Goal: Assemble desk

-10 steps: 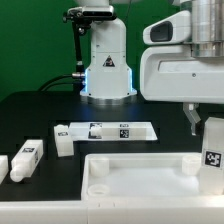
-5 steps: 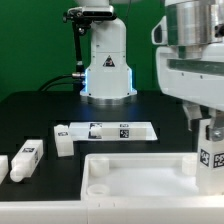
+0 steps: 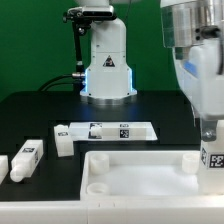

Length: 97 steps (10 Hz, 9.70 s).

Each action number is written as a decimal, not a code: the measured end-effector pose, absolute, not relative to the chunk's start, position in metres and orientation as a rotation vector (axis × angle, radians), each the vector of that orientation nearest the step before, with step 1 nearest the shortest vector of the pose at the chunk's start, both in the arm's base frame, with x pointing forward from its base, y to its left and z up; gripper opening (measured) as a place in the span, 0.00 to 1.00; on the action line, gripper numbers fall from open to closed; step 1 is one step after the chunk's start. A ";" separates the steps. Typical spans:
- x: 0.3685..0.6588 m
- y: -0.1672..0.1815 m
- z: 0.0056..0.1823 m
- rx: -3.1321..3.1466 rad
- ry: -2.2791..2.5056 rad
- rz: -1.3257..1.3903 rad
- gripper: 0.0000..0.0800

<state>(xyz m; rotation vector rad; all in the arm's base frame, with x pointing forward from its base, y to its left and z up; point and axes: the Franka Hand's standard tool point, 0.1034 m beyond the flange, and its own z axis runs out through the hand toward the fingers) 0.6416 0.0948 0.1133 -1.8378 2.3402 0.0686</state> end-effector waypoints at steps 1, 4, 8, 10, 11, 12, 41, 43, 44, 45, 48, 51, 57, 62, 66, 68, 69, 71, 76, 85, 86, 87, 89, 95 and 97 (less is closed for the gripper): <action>0.641 0.095 0.113 -1.806 2.364 0.070 0.36; 0.640 0.095 0.112 -1.769 2.400 0.081 0.36; 0.644 0.096 0.147 -1.832 2.323 0.100 0.80; 0.645 0.099 0.151 -1.836 2.311 0.095 0.81; 0.645 0.099 0.151 -1.837 2.311 0.095 0.81; 0.645 0.099 0.151 -1.837 2.311 0.095 0.81; 0.485 0.033 0.092 -3.015 -0.843 -0.247 0.81; 0.471 0.018 0.089 -2.952 -1.208 -0.292 0.81; 0.473 0.020 0.089 -2.929 -1.273 -0.280 0.81; 0.473 0.019 0.089 -2.886 -1.405 -0.269 0.81; 0.461 0.029 0.079 -2.779 -1.591 -0.117 0.81; 0.441 0.061 0.062 -2.633 -1.820 0.078 0.81; 0.406 0.055 0.046 -2.661 -1.740 0.143 0.81; 0.384 0.033 0.033 -2.684 -1.709 0.118 0.81; 0.360 0.043 0.014 -2.692 -1.670 0.171 0.81; 0.359 0.039 0.011 -2.686 -1.676 0.179 0.81; 0.360 0.034 0.011 -2.693 -1.663 0.180 0.81; 0.359 0.034 0.011 -2.695 -1.659 0.180 0.70; 0.380 0.042 0.017 -2.723 -1.618 0.185 0.36; 0.399 0.075 0.017 -3.191 -0.112 0.077 0.36; 0.400 0.068 0.013 -3.178 0.133 0.077 0.36; 0.398 0.061 0.012 -3.155 0.292 0.061 0.36; 0.397 0.062 0.012 -3.128 0.492 0.041 0.36; 0.415 0.046 0.035 -3.020 0.481 0.464 0.79; 0.421 0.045 0.035 -2.978 0.492 0.613 0.81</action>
Offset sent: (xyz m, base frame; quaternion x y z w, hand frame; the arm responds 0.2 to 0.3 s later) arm 0.0000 0.0000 0.0000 0.0000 0.0000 0.0000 1.0000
